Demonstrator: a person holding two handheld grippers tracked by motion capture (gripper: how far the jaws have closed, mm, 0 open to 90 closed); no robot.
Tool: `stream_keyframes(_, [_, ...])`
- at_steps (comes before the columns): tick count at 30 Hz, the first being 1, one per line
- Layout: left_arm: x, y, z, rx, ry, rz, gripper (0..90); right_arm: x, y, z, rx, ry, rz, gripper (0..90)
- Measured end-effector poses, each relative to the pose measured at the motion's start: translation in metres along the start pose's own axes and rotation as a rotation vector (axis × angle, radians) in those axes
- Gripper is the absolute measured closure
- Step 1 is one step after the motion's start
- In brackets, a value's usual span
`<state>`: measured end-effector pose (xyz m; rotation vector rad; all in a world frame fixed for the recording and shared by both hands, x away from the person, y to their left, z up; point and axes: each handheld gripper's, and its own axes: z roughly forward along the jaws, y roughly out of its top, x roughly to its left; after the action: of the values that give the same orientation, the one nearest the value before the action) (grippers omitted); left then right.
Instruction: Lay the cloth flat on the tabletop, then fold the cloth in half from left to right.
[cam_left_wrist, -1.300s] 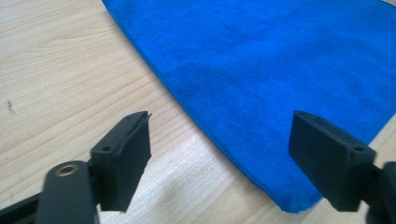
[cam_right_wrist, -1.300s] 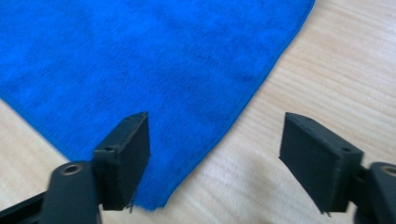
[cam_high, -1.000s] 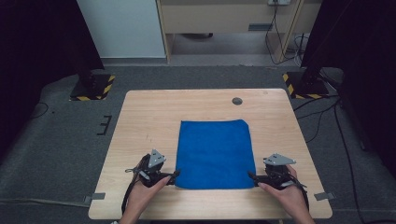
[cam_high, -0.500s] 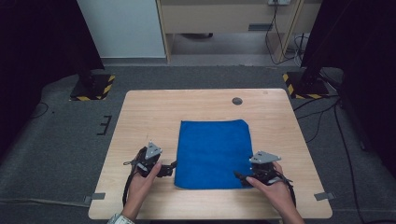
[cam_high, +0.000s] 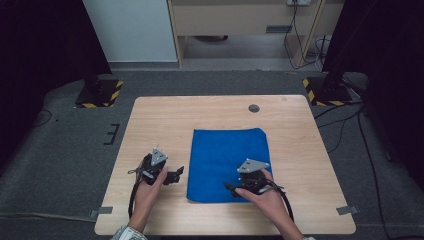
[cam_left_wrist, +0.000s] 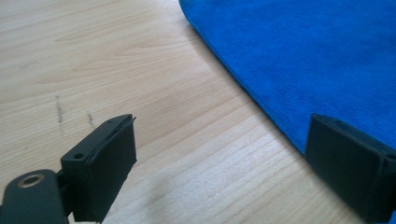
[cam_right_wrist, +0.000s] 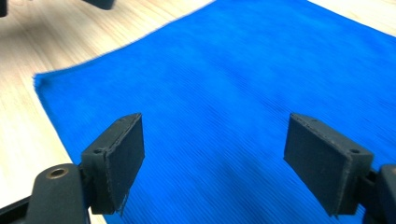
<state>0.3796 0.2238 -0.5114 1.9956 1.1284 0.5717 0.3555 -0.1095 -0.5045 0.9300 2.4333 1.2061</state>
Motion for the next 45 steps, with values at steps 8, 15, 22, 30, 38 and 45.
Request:
stream_keyframes(8, [0.007,0.001,0.006,0.007,0.038,0.021,8.1,0.026,0.015,0.025,0.037,0.05,-0.022,18.4])
stream_keyframes(15, [0.015,0.0,0.006,0.005,0.04,-0.01,8.1,0.039,0.021,0.032,0.05,0.079,-0.05,18.4])
stream_keyframes(22, [0.016,0.001,0.005,0.004,0.037,-0.013,8.1,0.055,0.028,0.039,0.055,0.114,-0.078,20.9])
stream_keyframes(30, [0.023,0.0,0.001,-0.008,0.047,-0.038,8.2,0.075,0.035,0.05,0.066,0.162,-0.12,26.7])
stream_keyframes(38, [0.028,-0.002,0.0,-0.014,0.055,-0.063,8.5,0.092,0.033,0.058,0.087,0.19,-0.147,26.1])
stream_keyframes(45, [0.029,-0.002,0.0,-0.015,0.049,-0.068,8.5,0.1,0.031,0.067,0.098,0.173,-0.155,20.4])
